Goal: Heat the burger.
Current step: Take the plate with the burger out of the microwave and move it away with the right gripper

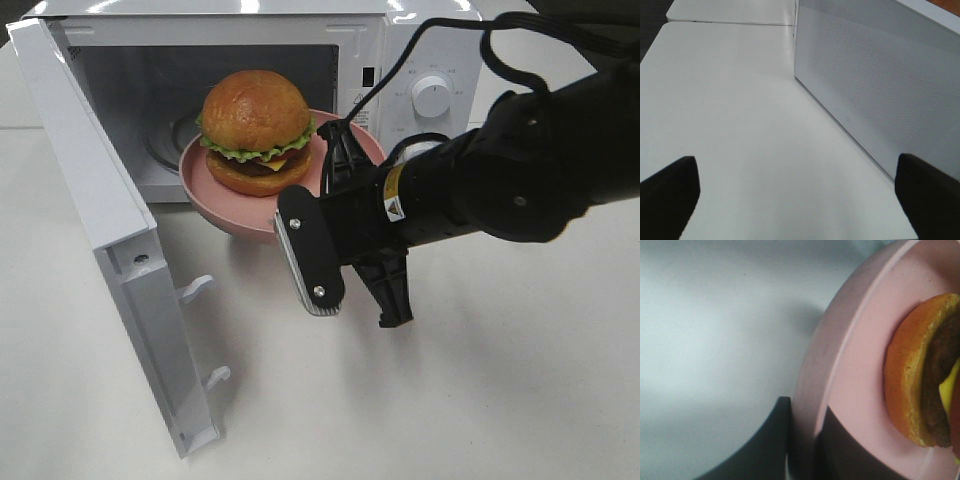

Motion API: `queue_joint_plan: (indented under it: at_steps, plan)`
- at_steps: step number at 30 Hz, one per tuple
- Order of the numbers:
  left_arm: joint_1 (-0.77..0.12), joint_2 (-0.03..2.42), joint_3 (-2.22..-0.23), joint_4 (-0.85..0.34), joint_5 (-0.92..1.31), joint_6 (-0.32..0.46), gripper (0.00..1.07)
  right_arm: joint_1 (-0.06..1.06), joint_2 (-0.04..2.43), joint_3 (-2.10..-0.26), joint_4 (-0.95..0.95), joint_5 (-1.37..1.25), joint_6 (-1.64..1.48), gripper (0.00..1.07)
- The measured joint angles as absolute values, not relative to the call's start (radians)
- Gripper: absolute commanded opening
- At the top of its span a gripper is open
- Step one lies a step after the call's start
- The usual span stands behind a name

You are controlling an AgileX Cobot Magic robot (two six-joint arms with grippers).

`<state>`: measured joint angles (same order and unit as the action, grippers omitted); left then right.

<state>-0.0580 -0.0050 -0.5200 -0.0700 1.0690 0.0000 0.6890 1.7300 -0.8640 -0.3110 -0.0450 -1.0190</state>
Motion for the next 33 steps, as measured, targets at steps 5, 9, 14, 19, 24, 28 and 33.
queue_joint_plan:
  at_steps: [5, 9, 14, 19, 24, 28, 33]
  plan:
    - [-0.058, -0.005, -0.52, -0.07, 1.069, 0.0, 0.98, 0.685, 1.644, -0.764, -0.302, -0.048, -1.011, 0.0]
    - [-0.058, -0.005, -0.52, -0.07, 1.069, 0.0, 0.98, 0.683, 1.59, -0.707, -0.3, -0.047, -1.011, 0.0]
    - [-0.058, -0.005, -0.52, -0.07, 1.069, 0.0, 0.98, 0.683, 1.478, -0.616, -0.3, -0.045, -1.01, 0.0]
    - [-0.058, -0.005, -0.52, -0.07, 1.069, 0.0, 0.98, 0.683, 1.36, -0.536, -0.299, 0.018, -1.01, 0.0]
    - [-0.058, -0.005, -0.52, -0.07, 1.069, 0.0, 0.98, 0.683, 1.245, -0.469, -0.289, 0.112, -1.008, 0.0]
    - [-0.058, -0.005, -0.52, -0.07, 1.069, 0.0, 0.98, 0.683, 1.128, -0.419, -0.285, 0.178, -0.996, 0.0]
    - [-0.058, -0.005, -0.52, -0.07, 1.069, 0.0, 0.98, 0.683, 1.028, -0.386, -0.285, 0.253, -0.996, 0.0]
